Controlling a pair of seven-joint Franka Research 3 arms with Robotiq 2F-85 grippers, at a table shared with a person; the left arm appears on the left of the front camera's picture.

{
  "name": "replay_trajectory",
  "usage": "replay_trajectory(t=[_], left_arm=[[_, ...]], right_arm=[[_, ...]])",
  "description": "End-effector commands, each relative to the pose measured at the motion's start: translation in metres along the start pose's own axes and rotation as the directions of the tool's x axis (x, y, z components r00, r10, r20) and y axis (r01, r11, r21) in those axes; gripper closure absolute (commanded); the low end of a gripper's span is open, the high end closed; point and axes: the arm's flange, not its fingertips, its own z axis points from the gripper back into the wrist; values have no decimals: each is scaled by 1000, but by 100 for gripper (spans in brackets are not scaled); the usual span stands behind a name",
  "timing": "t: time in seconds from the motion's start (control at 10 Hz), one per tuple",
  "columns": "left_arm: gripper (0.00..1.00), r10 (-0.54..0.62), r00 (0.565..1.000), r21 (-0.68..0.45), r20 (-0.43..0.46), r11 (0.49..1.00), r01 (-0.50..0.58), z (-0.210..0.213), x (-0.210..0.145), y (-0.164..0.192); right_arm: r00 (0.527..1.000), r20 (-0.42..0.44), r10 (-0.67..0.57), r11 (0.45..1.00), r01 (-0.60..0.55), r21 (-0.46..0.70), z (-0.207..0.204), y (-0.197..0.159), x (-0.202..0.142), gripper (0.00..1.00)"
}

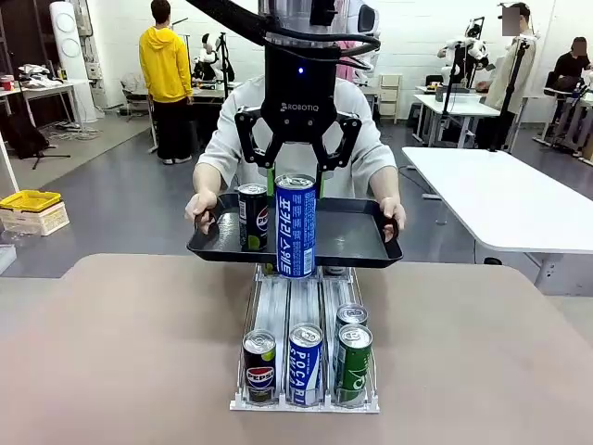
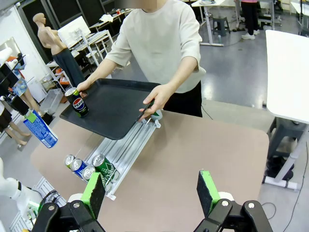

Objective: Retrieve and hand over the desired beverage to the person.
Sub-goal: Place the picked can on the Handle tray extended by the person.

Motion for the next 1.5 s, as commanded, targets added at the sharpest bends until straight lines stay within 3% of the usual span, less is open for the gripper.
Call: replay_trajectory(t=[0.0,0.1,0.2,0.3,0.5,0.6,1.1,1.4], left_arm=[[100,-4,1000,0,10,1000,4,2,-3,3],[100,-4,1000,0,10,1000,4,2,-3,3],[41,0,1000,0,0,1000,0,0,0,0],[41,-25,996,-1,85,1000,25,-1,21,-1],[41,-112,987,3,111,994,113,2,62,-8],[41,-83,986,11,143,997,82,-2,76,-15],[41,-35,993,13,116,999,34,-17,169,-26],[41,-31,999,19,37,999,30,-33,192,-30]], right_arm=[[1000,9,6,1000,-6,24,-3,-1,-1,0],[1000,9,6,1000,-6,24,-3,-1,-1,0],[1000,9,6,1000,-6,24,-3,-1,-1,0],[1000,9,6,1000,-6,24,-3,-1,-1,0],[1000,9,6,1000,-6,24,-3,-1,-1,0],[1000,9,6,1000,-6,24,-3,-1,-1,0],[1000,9,6,1000,-6,24,-3,-1,-1,0],[1000,9,6,1000,-6,24,-3,-1,-1,0]])
